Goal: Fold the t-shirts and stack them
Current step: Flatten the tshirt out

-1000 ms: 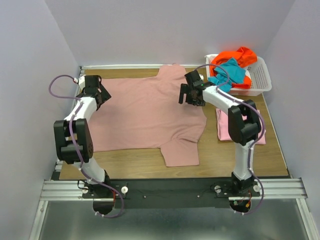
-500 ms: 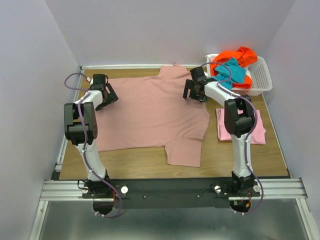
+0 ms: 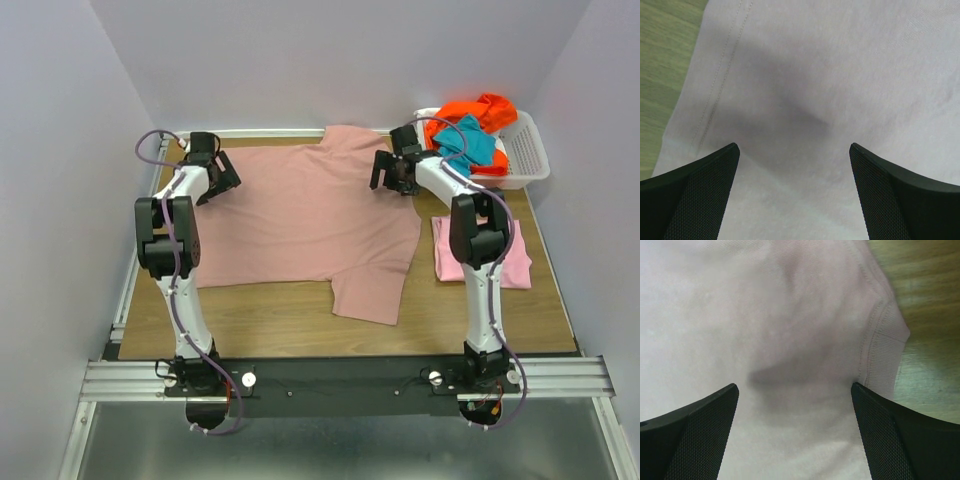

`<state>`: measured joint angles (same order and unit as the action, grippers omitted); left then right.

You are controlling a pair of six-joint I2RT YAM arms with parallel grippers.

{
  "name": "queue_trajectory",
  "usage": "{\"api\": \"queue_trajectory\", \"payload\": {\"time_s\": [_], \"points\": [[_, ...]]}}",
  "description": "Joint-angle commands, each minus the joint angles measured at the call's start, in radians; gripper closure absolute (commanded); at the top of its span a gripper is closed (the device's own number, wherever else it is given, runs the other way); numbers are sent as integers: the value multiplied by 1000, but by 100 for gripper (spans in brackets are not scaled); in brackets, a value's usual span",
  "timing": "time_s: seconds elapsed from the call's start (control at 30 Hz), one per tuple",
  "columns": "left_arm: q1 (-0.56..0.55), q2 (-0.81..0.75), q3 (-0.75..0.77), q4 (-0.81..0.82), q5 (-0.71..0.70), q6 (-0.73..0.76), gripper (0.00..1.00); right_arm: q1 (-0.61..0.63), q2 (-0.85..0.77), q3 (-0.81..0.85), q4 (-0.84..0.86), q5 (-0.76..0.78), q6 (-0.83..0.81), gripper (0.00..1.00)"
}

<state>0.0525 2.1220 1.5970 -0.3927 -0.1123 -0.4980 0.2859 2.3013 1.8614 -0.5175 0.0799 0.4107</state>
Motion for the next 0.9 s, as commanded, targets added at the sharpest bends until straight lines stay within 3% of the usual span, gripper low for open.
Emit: {"api": "queue_trajectory", "payload": {"time_s": [0.0,0.23,0.37,0.53,0.7,0.87], "points": [[-6,-120,-31,-61,-32,-19,1,-4,-115,-4,-15,-114,-72,0],[-8,-517,-366,-106,-167,-181,1,55,-365,-194,40,-163,-98,0],[0,-773,-581,-225,-308,-391,1,62,-492,-332,85,-178,-49,0],[26,-1038,-853,-209,-254,-481,1,62,-679,-571,161,-164,52,0],[43,-1163,-1006,-181,-245,-545,1,62,-822,-729,178,-140,86,0],[72,-1119,-1048,-110,-260,-528,7,62,-953,-829,178,-94,96,0]]}}
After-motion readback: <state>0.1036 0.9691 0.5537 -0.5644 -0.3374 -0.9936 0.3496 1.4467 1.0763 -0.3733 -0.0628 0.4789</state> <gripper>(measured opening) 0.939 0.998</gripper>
